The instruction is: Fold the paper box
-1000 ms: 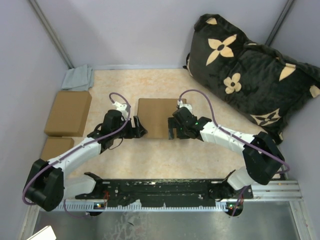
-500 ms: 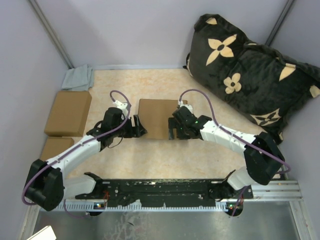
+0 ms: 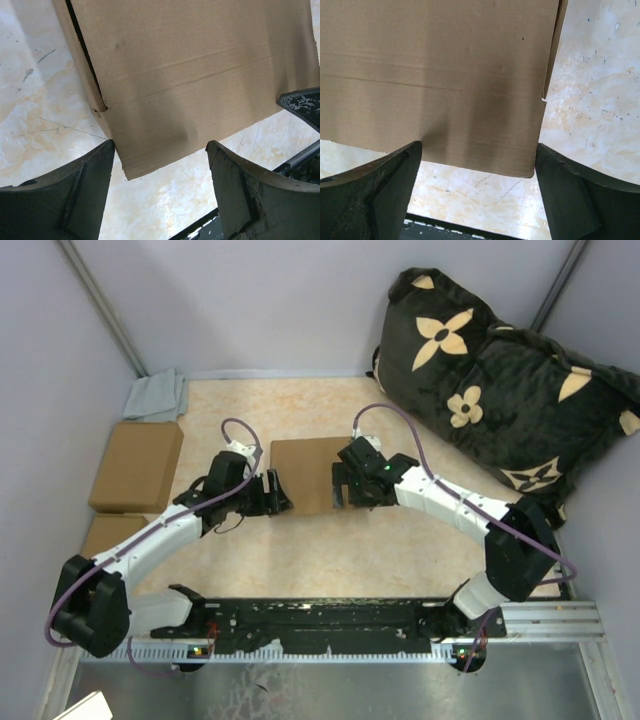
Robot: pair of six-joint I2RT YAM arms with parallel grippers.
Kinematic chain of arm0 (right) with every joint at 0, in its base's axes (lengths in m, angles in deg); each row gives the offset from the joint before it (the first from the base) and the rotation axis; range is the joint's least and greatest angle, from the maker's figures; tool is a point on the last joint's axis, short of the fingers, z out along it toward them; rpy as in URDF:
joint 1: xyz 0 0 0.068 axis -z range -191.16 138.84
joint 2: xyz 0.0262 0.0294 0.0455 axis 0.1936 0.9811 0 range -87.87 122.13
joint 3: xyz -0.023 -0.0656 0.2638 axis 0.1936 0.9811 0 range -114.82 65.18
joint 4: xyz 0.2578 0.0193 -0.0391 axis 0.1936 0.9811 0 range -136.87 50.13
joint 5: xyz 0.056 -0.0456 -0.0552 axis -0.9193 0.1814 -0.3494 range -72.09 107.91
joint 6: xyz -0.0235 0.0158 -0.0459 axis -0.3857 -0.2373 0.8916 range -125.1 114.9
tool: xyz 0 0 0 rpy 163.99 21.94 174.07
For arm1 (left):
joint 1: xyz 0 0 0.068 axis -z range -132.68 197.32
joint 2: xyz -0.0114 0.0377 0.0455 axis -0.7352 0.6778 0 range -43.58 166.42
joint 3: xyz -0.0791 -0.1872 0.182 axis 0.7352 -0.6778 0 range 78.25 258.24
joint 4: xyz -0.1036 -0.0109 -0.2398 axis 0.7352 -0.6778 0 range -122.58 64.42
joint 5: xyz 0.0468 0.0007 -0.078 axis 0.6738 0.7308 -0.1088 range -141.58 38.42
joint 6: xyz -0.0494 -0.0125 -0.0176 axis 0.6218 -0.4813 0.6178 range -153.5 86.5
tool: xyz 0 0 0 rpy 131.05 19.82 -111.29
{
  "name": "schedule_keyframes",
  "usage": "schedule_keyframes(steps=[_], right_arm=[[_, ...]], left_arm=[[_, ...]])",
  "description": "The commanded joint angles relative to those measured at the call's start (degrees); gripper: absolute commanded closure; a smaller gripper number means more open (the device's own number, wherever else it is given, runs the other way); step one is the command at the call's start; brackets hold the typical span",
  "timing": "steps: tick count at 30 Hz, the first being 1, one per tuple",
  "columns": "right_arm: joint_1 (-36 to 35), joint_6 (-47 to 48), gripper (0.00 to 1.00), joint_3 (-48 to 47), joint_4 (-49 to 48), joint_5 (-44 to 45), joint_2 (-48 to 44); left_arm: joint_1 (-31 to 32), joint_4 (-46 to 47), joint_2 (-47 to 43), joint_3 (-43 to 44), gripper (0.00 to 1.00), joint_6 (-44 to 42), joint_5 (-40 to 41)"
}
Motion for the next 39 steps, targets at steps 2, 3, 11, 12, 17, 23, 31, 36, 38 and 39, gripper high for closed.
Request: schedule_keyframes(steps=[2, 3, 11, 12, 17, 23, 31, 36, 38, 39], right_arm=[[-0.8, -0.5, 0.08, -3.7, -0.8, -2.8, 0.0], [-0.9, -0.3, 0.08, -3.8, -0.7, -3.0, 0.3], [-0.9, 0.1, 0.08, -3.2, -0.2, -3.7, 1.7], [-0.9, 0.3, 0.08, -3.1, -0.3, -3.6, 1.8], [-0.7, 1.1, 0.08, -2.5, -0.4, -2.4, 3.4], [-0.7, 1.3, 0.11, -0.4, -1.8, -0.9, 4.9], [-0.3, 0.9, 0.13, 3.9, -5.8, 2.4, 5.8], [-0.1, 1.4, 0.14, 6.4, -11.2, 4.0, 6.6], [-0.2, 1.8, 0.14, 7.2, -13.1, 4.3, 6.6], [-0.2, 2.0, 0.14, 7.4, -14.0, 4.5, 6.5]], left_arm=[[0.6, -1.5, 0.8, 3.7, 0.2, 0.8, -4.2], [0.5, -1.9, 0.9, 4.0, 0.2, 0.7, -4.2], [0.6, -4.7, 1.2, 5.2, 0.2, -0.1, -3.5], [0.5, -4.7, 1.4, 5.2, 0.2, -0.2, -3.4], [0.5, -4.7, 2.6, 5.4, 0.21, -0.7, -2.5], [0.4, -4.2, 3.8, 5.4, 0.21, -1.0, -1.8], [0.5, -2.8, 6.4, 4.3, 0.23, -0.9, -0.3], [0.5, -0.9, 8.6, 3.6, 0.27, -0.5, 2.1], [0.5, 1.1, 9.1, 2.8, 0.32, -0.3, 2.8], [0.5, 2.2, 9.2, 2.4, 0.34, 0.0, 2.9]])
